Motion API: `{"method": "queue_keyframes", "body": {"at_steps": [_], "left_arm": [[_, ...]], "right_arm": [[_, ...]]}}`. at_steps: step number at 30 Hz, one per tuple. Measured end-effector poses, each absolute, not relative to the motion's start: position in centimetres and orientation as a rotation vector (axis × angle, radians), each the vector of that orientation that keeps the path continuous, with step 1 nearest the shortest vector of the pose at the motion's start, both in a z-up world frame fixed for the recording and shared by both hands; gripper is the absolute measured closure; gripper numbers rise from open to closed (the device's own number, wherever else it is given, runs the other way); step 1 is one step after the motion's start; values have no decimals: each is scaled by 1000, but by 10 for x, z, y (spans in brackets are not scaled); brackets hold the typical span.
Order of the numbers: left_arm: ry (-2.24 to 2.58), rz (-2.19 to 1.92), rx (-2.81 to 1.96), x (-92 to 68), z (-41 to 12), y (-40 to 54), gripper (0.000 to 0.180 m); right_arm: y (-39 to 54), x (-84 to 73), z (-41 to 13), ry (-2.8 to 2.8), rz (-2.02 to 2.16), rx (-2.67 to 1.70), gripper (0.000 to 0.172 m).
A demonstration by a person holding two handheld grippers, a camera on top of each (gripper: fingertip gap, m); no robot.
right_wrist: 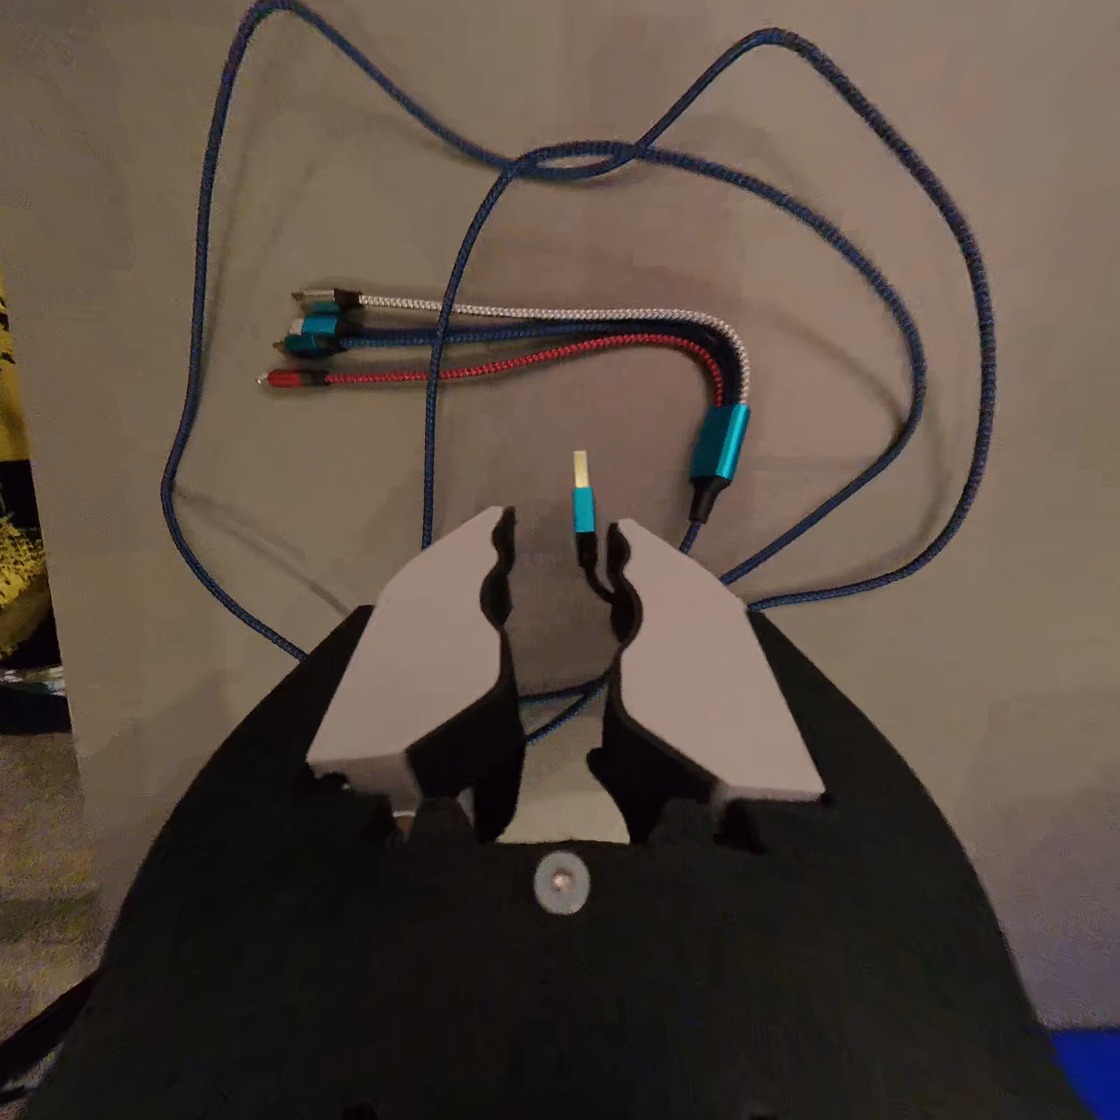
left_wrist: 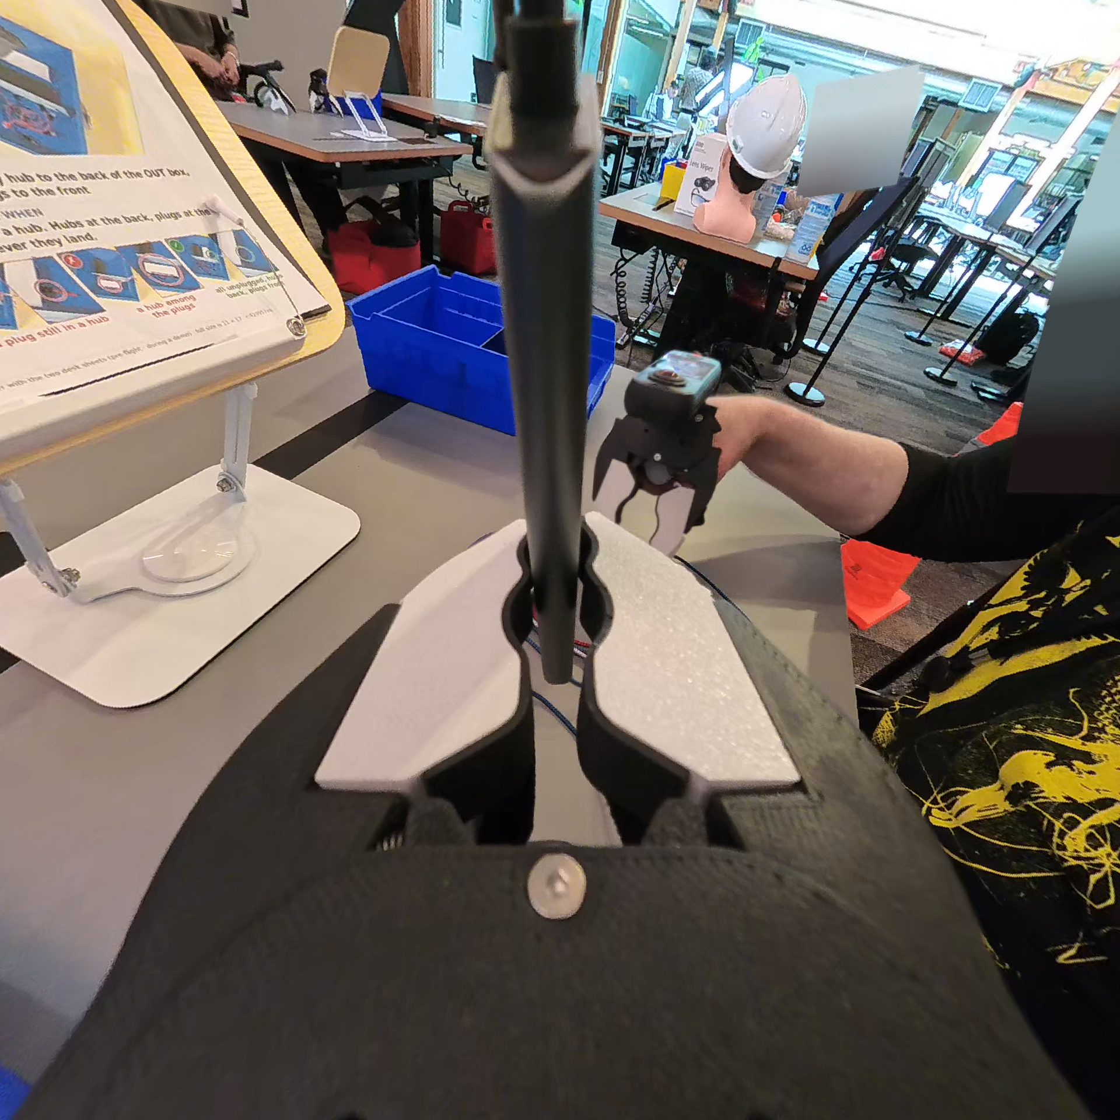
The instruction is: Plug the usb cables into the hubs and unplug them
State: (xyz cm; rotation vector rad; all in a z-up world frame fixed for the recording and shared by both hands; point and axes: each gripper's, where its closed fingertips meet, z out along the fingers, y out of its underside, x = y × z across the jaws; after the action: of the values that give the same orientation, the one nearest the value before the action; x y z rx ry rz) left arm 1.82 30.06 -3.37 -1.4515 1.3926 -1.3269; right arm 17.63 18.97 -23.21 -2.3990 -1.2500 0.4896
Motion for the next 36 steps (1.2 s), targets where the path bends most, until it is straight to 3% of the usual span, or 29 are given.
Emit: {"method": "queue_keyframes", "body": {"at_steps": [1, 3, 5, 8, 10, 13, 17, 19, 20, 21, 28, 36], "left_arm": [[1396, -1327, -1453, 18, -34, 301, 170], [1400, -1325, -1456, 18, -35, 301, 170], [1407, -1320, -1458, 18, -36, 301, 170], [1415, -1313, -1461, 18, -36, 301, 170], [1419, -1311, -1464, 19, -37, 300, 169], [1429, -1304, -1465, 19, -38, 298, 169], [1439, -1288, -1463, 17, -38, 299, 169], [1432, -1288, -1466, 16, -38, 302, 169], [1428, -1287, -1469, 15, -38, 304, 169], [1425, -1287, -1472, 15, -39, 306, 169], [1408, -1269, -1467, 9, -33, 309, 169], [1382, -1248, -1459, 4, -25, 312, 169]], "right_arm": [[191, 176, -229, -1268, 472, -2384, 130], [200, 177, -214, -1278, 423, -2335, 102], [218, 181, -201, -1309, 313, -2264, 96], [252, 184, -200, -1431, 116, -2205, 70], [275, 181, -214, -1530, 64, -2210, 55], [294, 182, -251, -1675, 81, -2305, 49], [294, 176, -270, -1721, 275, -2376, 65], [287, 172, -266, -1732, 329, -2355, 104], [281, 169, -265, -1737, 386, -2363, 139], [276, 168, -265, -1730, 425, -2372, 162], [266, 164, -247, -1607, 451, -2280, 169], [270, 209, -112, -1296, 276, -2072, 170]]}}
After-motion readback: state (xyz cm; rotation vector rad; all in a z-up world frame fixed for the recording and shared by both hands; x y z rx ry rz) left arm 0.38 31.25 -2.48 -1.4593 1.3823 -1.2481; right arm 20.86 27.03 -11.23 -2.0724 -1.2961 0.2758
